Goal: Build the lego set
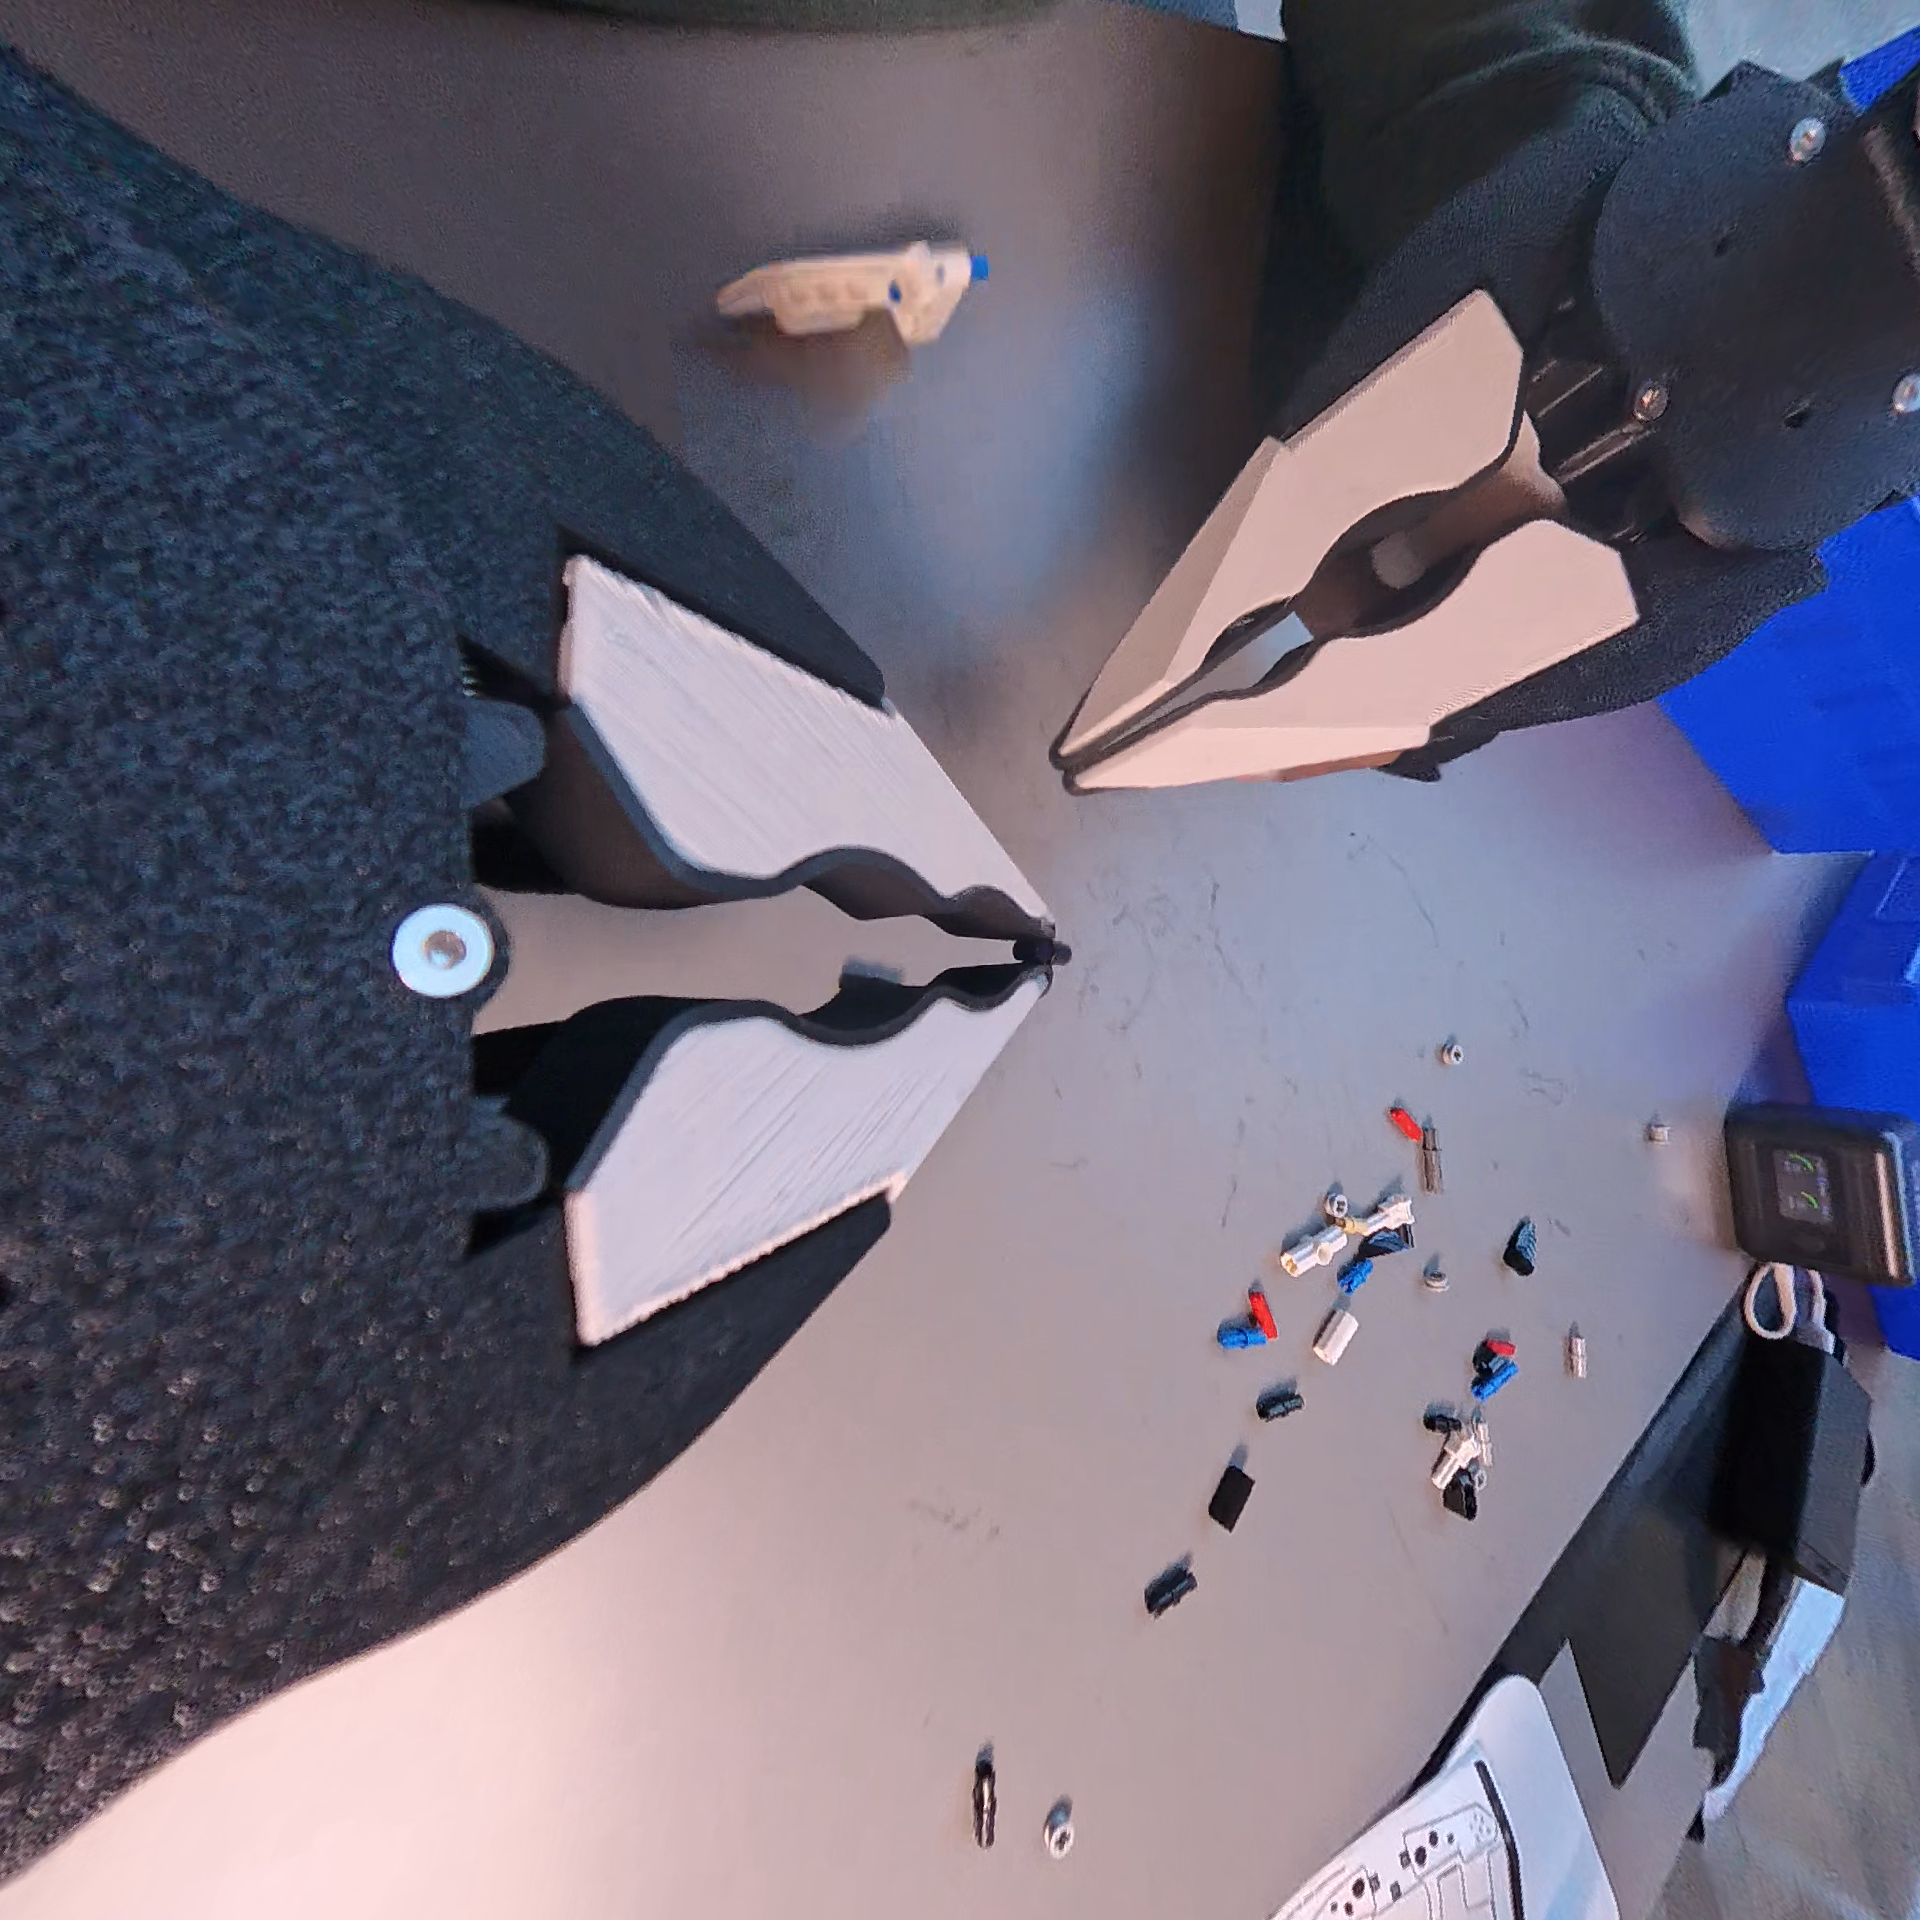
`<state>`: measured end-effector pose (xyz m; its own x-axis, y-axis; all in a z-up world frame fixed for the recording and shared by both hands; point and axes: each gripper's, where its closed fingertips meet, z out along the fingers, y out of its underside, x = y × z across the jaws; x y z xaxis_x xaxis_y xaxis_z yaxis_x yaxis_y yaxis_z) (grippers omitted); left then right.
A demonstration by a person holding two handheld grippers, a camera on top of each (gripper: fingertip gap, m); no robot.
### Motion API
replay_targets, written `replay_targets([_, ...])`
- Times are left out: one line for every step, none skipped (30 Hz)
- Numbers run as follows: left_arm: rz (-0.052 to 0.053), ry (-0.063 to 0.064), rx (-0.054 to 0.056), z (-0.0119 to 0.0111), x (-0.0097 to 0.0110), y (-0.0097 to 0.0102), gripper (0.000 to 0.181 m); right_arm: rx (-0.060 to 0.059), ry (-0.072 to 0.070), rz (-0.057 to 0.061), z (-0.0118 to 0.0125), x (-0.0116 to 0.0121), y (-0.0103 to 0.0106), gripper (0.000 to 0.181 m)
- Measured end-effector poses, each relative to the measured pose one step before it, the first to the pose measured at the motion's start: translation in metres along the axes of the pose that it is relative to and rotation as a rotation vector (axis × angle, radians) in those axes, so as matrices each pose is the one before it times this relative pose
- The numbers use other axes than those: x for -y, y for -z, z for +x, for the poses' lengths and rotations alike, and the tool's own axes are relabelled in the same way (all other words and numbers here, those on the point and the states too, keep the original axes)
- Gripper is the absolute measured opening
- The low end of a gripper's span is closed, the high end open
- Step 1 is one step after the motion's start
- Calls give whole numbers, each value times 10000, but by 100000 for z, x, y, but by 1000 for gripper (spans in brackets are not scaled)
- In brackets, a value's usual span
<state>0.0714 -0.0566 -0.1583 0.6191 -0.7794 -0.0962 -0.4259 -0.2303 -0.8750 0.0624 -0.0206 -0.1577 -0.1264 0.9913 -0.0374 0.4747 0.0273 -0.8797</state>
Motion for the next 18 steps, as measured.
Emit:
replay_targets([5,209,-324,332,-17,8,0,-9,-23,6,68,-37,-19,4])
replay_targets([-12,183,-486,601,-59,50,4,-15,-2,-19,68,-79,-54,4])
replay_targets([-113,181,-433,557,-200,94,9,-32,35,-20,86,-115,-54,4])
replay_targets([-224,183,-323,452,-354,156,16,-67,63,-19,142,-123,-39,4])
replay_targets([-265,137,-416,745,-373,292,25,-96,74,-35,217,-141,-10,4])
replay_targets([-180,90,-244,701,-265,436,31,-100,54,-27,236,-128,0,4])
replay_targets([-150,90,-154,768,-228,568,33,-57,26,20,169,-50,44,4])
replay_targets([-206,107,-220,1070,-408,609,34,-42,-17,35,126,-8,58,4])
replay_targets([-271,71,-148,1153,-607,578,38,-18,-10,30,60,37,72,4])
replay_targets([-250,17,-104,1267,-678,464,39,-8,31,31,-14,65,65,4])
replay_targets([-198,61,-126,1390,-667,260,39,-1,61,37,-78,127,46,4])
replay_targets([-198,188,-79,1325,-648,-30,39,9,66,34,-123,149,1,4])
replay_targets([-218,249,5,1148,-671,-298,38,22,67,24,-168,126,-36,4])
replay_targets([-196,222,-80,1245,-606,-502,40,21,75,2,-198,82,-56,4])
replay_targets([-121,127,-66,1193,-451,-623,41,5,96,-17,-191,37,-46,4])
replay_targets([-156,57,162,718,-440,-670,43,-19,109,-18,-152,15,-24,4])
replay_targets([-274,-26,330,282,-560,-622,45,-32,97,-6,-116,19,-3,4])
replay_targets([-285,-57,274,209,-533,-522,48,-16,60,8,-85,27,4,4])
